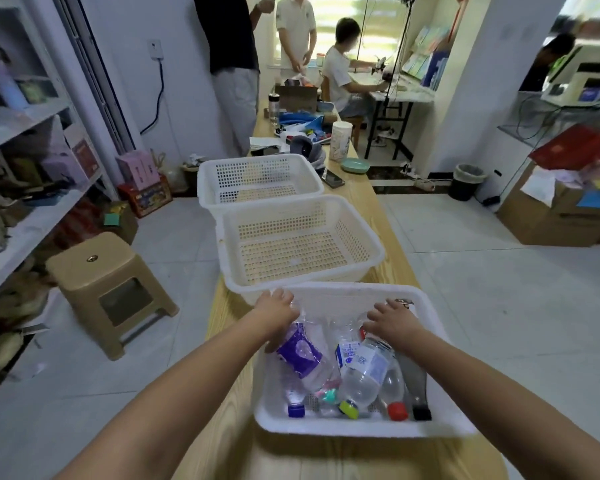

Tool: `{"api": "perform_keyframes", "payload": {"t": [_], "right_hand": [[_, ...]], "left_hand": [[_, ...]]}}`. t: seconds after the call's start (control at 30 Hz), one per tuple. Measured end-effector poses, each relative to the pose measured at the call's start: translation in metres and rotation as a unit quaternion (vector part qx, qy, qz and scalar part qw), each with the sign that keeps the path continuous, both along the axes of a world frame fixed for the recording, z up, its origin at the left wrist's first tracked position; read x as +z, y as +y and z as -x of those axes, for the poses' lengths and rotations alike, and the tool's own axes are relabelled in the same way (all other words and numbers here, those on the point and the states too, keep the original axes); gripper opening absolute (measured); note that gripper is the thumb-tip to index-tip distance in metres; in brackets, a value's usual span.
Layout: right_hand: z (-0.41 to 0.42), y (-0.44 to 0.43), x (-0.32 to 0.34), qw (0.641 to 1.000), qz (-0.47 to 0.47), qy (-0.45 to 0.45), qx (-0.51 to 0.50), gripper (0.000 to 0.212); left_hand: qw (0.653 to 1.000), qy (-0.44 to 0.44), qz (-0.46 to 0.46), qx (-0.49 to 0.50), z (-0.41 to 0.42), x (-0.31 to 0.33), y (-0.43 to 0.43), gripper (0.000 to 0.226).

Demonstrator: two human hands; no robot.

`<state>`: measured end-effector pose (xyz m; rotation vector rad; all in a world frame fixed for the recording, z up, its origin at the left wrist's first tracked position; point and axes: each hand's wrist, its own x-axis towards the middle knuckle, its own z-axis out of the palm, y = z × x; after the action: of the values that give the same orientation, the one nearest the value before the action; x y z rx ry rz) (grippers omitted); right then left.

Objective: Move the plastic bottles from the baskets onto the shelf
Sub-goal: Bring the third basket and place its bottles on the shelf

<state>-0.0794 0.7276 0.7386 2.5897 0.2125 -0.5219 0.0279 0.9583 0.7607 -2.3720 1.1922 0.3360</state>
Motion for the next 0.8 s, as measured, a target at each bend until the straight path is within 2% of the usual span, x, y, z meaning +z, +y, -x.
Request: {"api": "perform_keyframes", "payload": {"t": [0.07, 0.13, 0.27, 0.33, 0.43, 0.5, 0.63, 0.7, 0.8], "right_hand": [[0.006, 0.012, 0.002, 0.999, 0.025, -0.012, -0.041, 0.049], [0.022, 0.017, 0.003, 0.994, 0.056, -0.024, -0.093, 0.063], [0.079, 0.03, 0.002, 0.976, 0.058, -0.054, -0.203, 0.07], [0.108, 0.044, 0.0, 0.962, 0.047, -0.107, -0.246, 0.07], [0.138, 0.062, -0.002, 0.919, 0.058, -0.249, -0.3, 0.075], [0.159, 0.077, -0.007, 0.89, 0.039, -0.318, -0.324, 0.066], [0.192, 0.116, -0.015, 0.809, 0.005, -0.311, -0.499, 0.049], [0.206, 0.135, -0.017, 0.762, -0.028, -0.336, -0.553, 0.039], [0.225, 0.156, -0.02, 0.692, -0.052, -0.334, -0.639, 0.044]], "left_hand": [[0.999, -0.008, 0.03, -0.026, 0.003, -0.004, 0.008, 0.074], [0.997, 0.005, 0.071, -0.03, 0.005, -0.005, 0.021, 0.07], [0.993, 0.008, 0.114, -0.04, 0.012, -0.007, 0.046, 0.084], [0.991, 0.003, 0.128, -0.048, 0.015, -0.008, 0.054, 0.085], [0.986, 0.023, 0.16, -0.035, 0.017, -0.007, 0.063, 0.077], [0.982, 0.024, 0.183, -0.036, 0.02, -0.007, 0.069, 0.07], [0.972, 0.005, 0.229, -0.045, 0.033, -0.013, 0.079, 0.069], [0.963, 0.016, 0.268, -0.033, 0.04, -0.011, 0.08, 0.071], [0.932, 0.072, 0.353, 0.033, 0.055, 0.002, 0.072, 0.058]]}}
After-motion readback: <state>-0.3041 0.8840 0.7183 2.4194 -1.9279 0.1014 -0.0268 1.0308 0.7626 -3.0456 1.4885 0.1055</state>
